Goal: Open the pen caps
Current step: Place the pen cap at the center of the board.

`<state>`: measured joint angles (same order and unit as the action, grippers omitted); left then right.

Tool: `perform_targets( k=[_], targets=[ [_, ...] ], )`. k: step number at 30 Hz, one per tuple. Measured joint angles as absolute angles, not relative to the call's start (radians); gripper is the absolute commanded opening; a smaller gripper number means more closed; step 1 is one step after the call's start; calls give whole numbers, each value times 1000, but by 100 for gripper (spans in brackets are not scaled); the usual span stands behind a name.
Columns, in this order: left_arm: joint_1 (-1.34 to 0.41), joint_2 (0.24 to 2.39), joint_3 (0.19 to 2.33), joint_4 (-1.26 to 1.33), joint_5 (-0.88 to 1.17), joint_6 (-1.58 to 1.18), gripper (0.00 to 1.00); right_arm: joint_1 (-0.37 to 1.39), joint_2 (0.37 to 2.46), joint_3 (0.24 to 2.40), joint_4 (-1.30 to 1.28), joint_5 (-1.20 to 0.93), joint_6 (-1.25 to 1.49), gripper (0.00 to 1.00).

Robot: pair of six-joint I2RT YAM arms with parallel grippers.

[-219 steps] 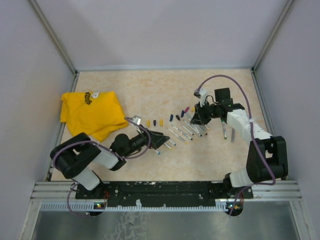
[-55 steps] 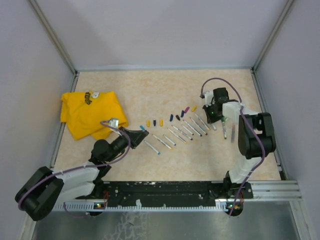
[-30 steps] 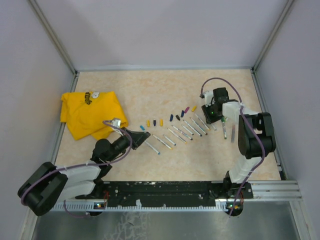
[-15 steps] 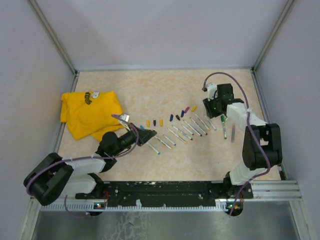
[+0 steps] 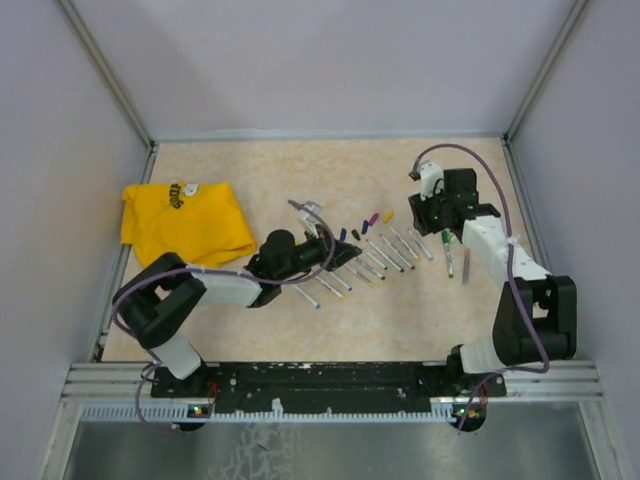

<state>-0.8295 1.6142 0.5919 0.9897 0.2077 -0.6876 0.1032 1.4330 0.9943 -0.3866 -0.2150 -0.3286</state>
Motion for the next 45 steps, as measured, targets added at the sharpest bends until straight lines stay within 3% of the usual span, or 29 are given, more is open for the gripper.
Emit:
perform_targets(
  k=[12, 18, 27, 32, 41, 45],
  targets=[
    [-851, 2035, 1235, 570, 104, -673, 0, -51, 1342, 975, -385, -312, -310, 41],
    [-858, 2233, 1625, 267, -29, -667, 0, -62, 1333, 975, -385, -334, -302, 41],
    [-858, 2490, 2029, 1, -120, -650, 3, -67, 1330, 975, -385, -345, -294, 41],
    [-858, 2562, 2113, -56, -126, -656, 8, -75, 1330, 975, -385, -353, -291, 41],
    [-858, 2579, 2144, -98, -147, -670, 34, -81, 1330, 975, -385, -367, -290, 41],
    [-858, 2579, 2154, -103, -157, -671, 36, -81, 1330, 975, -385, -369, -287, 41]
  ],
)
